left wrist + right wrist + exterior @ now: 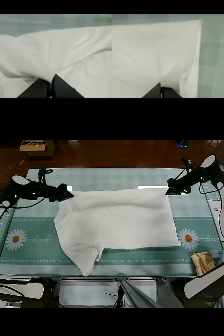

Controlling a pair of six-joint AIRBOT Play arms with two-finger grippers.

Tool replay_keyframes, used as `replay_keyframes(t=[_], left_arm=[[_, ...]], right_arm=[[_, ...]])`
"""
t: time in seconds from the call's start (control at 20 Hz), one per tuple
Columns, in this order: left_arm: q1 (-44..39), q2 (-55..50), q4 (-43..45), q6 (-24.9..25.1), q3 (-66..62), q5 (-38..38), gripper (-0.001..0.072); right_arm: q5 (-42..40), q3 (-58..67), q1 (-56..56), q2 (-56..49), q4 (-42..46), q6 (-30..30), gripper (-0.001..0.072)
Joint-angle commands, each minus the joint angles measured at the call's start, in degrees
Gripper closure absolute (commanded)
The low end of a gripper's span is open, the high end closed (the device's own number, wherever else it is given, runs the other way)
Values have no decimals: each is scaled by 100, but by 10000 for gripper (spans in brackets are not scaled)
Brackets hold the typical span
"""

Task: Fold the shirts.

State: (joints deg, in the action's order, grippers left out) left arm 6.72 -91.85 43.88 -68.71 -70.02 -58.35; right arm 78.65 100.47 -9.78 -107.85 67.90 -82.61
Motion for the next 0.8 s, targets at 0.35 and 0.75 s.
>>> replay_keyframes(t=[0.35,0.75], left_arm=[[-155,-391,1060,-614,15,-817,679],[1180,920,2164,-492,9,-2551,365]], right_arm=[[256,4,0,-9,424,-293,692],[1598,-63,-717,1134,1335,111,447]])
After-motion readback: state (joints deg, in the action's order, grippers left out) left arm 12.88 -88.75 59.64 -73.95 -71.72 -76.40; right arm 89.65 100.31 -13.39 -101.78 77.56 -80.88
